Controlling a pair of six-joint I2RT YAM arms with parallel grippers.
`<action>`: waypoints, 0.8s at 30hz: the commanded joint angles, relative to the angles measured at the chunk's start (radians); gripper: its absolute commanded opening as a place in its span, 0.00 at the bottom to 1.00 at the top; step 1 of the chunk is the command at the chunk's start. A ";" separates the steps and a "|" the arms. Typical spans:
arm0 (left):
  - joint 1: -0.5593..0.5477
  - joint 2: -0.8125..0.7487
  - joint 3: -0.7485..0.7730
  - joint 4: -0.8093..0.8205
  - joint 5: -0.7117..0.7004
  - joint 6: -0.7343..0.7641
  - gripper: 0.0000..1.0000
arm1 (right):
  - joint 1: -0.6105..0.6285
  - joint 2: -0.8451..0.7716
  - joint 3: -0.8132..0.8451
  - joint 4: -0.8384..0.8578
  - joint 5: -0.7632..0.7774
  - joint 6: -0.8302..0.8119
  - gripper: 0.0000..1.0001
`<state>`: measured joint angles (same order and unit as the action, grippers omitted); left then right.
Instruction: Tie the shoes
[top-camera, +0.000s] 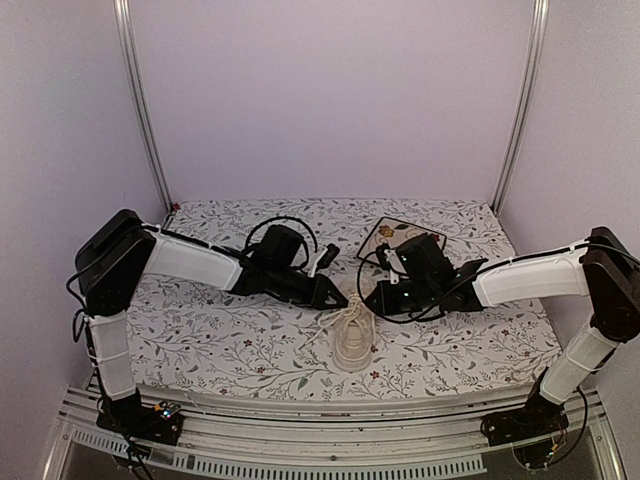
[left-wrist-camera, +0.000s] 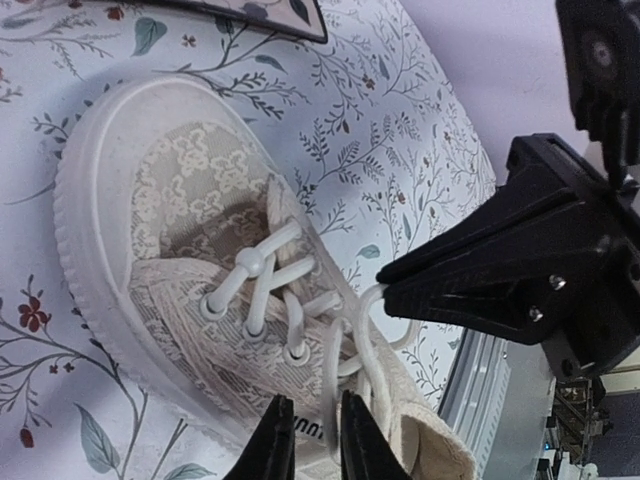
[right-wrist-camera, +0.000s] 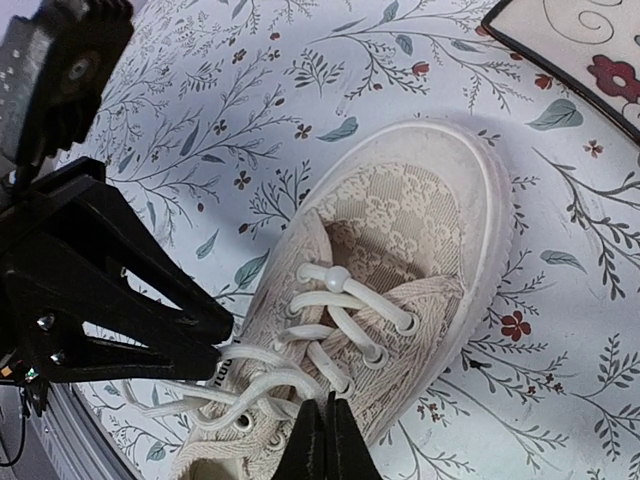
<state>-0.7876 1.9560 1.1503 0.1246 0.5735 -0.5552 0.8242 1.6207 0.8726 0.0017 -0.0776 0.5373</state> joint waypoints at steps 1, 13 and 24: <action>-0.007 0.046 0.014 0.017 0.017 -0.003 0.15 | 0.000 0.002 0.017 0.020 -0.007 -0.002 0.02; -0.017 0.057 0.020 0.044 0.055 -0.015 0.12 | 0.000 -0.005 0.009 0.020 -0.005 0.001 0.02; -0.031 0.050 0.005 0.100 0.081 -0.041 0.00 | 0.000 -0.012 0.006 0.021 -0.003 0.002 0.02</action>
<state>-0.8024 2.0033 1.1561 0.1711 0.6296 -0.5831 0.8242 1.6207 0.8726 0.0017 -0.0826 0.5377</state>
